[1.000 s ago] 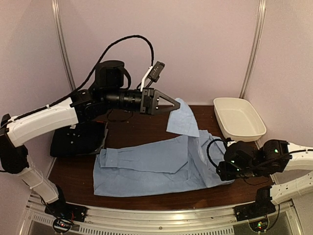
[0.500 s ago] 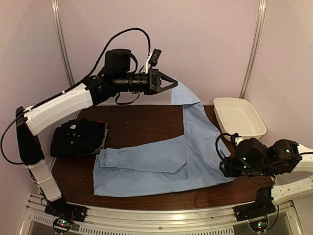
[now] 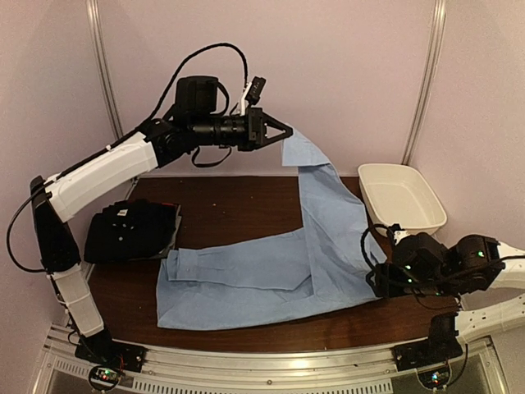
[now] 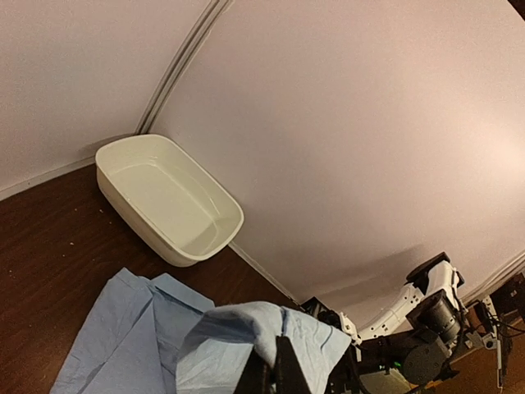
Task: Fold and stack the long sleeve shirts
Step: Smooth out the rectangle-folded shirt at the center of the board.
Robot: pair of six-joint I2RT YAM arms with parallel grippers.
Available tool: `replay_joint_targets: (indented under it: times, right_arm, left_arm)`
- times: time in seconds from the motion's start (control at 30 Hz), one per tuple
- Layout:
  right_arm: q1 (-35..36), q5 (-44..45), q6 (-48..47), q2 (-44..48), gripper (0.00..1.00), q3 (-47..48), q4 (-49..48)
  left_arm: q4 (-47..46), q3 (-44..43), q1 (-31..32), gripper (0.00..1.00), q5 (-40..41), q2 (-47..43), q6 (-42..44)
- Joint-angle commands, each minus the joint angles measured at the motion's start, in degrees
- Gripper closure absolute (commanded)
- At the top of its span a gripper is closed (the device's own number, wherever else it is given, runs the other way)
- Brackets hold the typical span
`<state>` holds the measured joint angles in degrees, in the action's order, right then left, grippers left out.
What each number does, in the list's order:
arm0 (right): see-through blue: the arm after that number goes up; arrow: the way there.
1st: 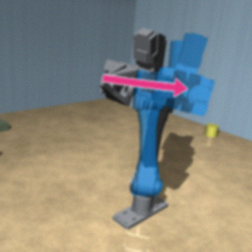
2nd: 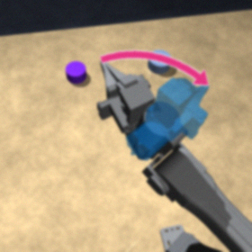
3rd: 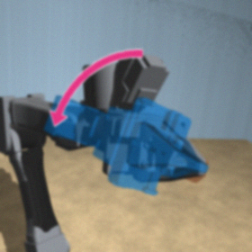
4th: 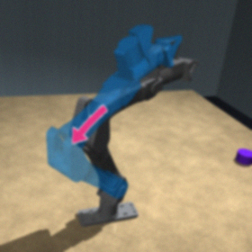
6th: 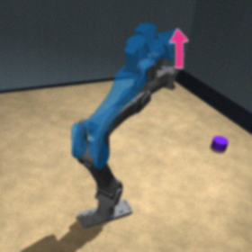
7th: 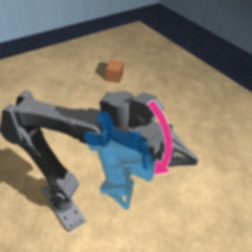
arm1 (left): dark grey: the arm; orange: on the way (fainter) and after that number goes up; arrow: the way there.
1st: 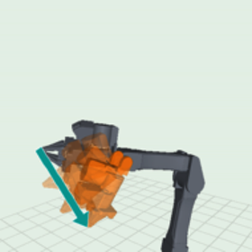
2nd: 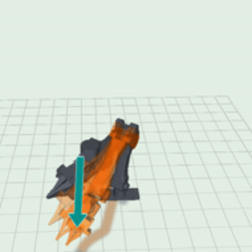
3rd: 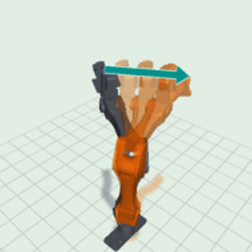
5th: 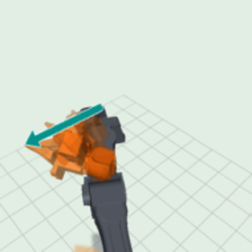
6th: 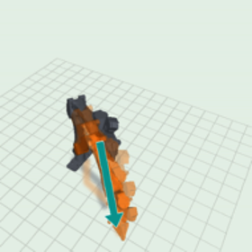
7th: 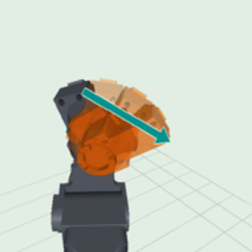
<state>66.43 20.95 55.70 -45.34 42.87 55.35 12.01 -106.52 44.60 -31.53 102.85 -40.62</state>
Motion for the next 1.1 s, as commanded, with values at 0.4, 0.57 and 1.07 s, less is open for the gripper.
replay_joint_targets:
  times: [0.4,0.57,1.07]
  right_arm:
    - [-2.9,3.3,-1.6,-4.9,0.28,0.1,-1.0]
    - [-4.4,2.0,-3.2,-6.0,0.28,-0.9,-3.3]
    - [-6.5,0.9,-5.5,-8.6,0.28,-2.7,-12.4]
  left_arm:
    - [0.7,-14.7,-0.7,1.0,-3.9,5.1,-1.1]
    - [0.8,-14.7,-0.7,1.0,-3.5,5.2,-0.5]
    - [-1.6,-8.2,-0.8,1.0,-3.8,7.1,0.1]
